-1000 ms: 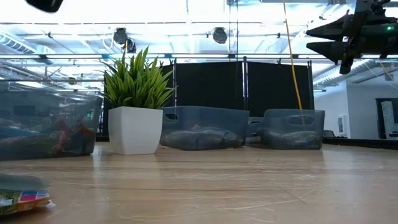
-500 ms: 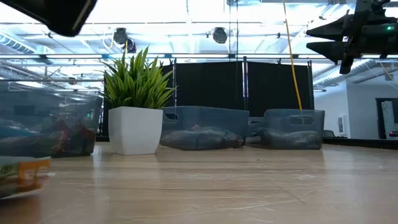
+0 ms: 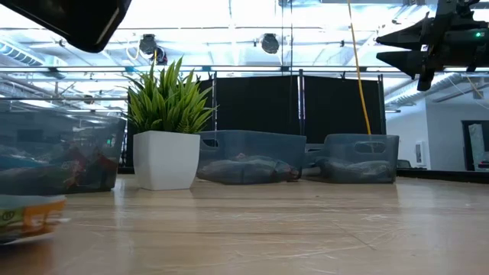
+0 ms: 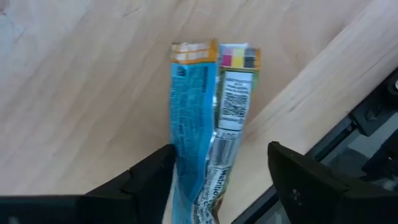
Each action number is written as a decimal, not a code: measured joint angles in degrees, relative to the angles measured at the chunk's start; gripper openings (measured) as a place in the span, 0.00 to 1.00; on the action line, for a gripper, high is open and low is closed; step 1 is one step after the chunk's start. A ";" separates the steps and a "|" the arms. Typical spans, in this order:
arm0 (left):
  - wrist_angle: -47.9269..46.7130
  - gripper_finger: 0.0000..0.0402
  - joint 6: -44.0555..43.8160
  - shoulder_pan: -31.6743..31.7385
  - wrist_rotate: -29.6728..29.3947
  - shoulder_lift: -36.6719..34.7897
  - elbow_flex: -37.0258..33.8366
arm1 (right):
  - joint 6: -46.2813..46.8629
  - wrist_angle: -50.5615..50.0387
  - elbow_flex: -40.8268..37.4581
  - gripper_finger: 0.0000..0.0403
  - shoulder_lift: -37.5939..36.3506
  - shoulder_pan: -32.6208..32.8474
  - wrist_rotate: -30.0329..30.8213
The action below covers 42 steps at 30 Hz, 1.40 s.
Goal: Pick and place Granola Bars by type
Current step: Put the yellow granola bar into the top left black bin
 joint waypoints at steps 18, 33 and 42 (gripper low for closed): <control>-0.07 0.12 6.32 1.25 -0.10 -0.10 -0.05 | 0.01 0.00 0.00 0.45 -0.01 0.01 0.00; -8.10 0.03 10.28 3.75 -3.66 -12.56 -0.09 | 0.01 0.00 0.00 0.45 0.01 -0.01 0.00; -11.06 0.02 21.64 10.27 -4.51 -22.09 -0.09 | -0.01 -0.02 0.01 0.45 0.01 -0.01 -0.02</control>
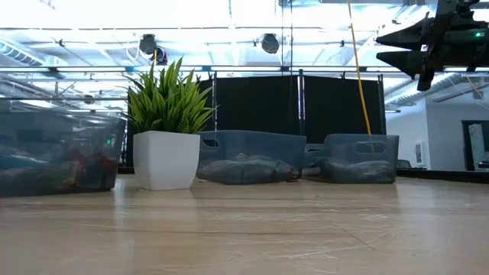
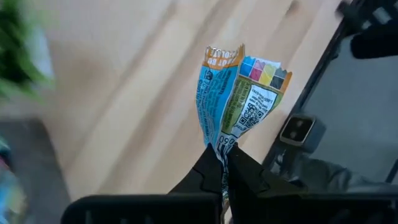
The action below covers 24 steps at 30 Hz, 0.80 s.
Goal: Pick and place Granola Bars by type
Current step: Put the yellow granola bar into the top left black bin
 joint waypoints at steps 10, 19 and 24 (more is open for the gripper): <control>-1.66 0.02 19.35 12.39 0.04 -8.87 0.03 | 0.01 0.02 -0.02 0.45 0.00 0.02 0.02; -9.84 0.02 40.25 24.53 3.06 -10.24 3.80 | 0.01 0.01 -0.01 0.45 0.02 0.01 0.02; -14.87 0.02 50.83 31.02 3.89 -10.02 8.22 | 0.02 0.04 -0.02 0.45 0.02 0.00 0.02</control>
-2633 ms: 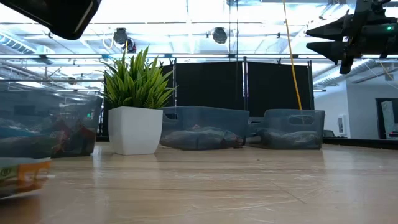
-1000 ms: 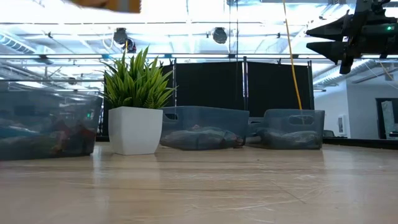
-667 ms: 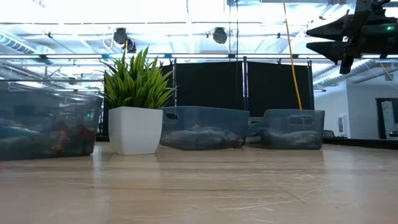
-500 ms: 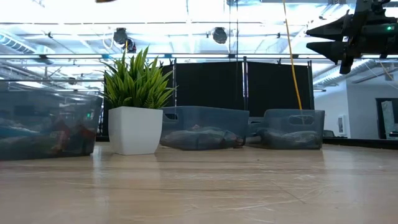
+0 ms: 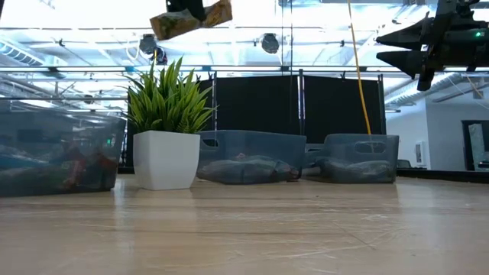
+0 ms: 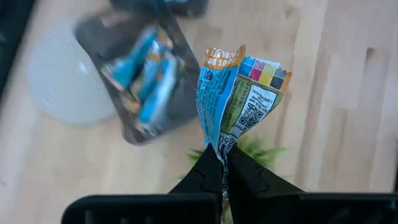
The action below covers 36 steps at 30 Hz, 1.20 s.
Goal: Pick and place Granola Bars by type
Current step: Put the yellow granola bar into the top left black bin
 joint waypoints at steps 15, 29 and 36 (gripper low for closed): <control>-5.73 0.02 30.39 15.63 3.41 2.45 3.46 | -0.01 0.03 0.01 0.45 0.00 0.01 0.00; -4.40 0.02 36.81 18.62 -0.71 14.70 3.46 | 0.00 0.02 0.01 0.45 0.15 0.00 0.00; -0.16 0.02 34.70 16.29 1.39 19.96 3.46 | -0.01 0.00 0.00 0.45 0.15 0.00 0.00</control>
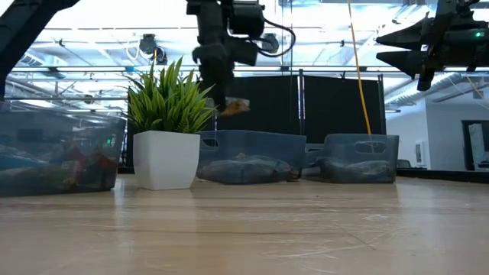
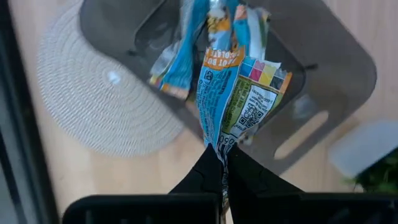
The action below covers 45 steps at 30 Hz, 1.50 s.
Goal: Pick and place Granola Bars by type
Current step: Put the yellow granola bar into the top left black bin, then return to Home Position
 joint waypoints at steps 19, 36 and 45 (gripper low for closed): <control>7.98 0.01 -5.62 -2.80 2.31 9.63 -0.07 | 0.00 0.03 0.01 0.45 0.00 0.00 0.00; 11.97 0.10 -8.54 -2.43 3.30 12.75 -0.20 | -0.01 -0.03 0.00 0.45 -0.02 0.00 0.00; 11.46 0.35 -10.19 -2.43 3.31 12.74 -0.20 | 0.01 0.01 0.02 0.45 0.00 0.00 0.00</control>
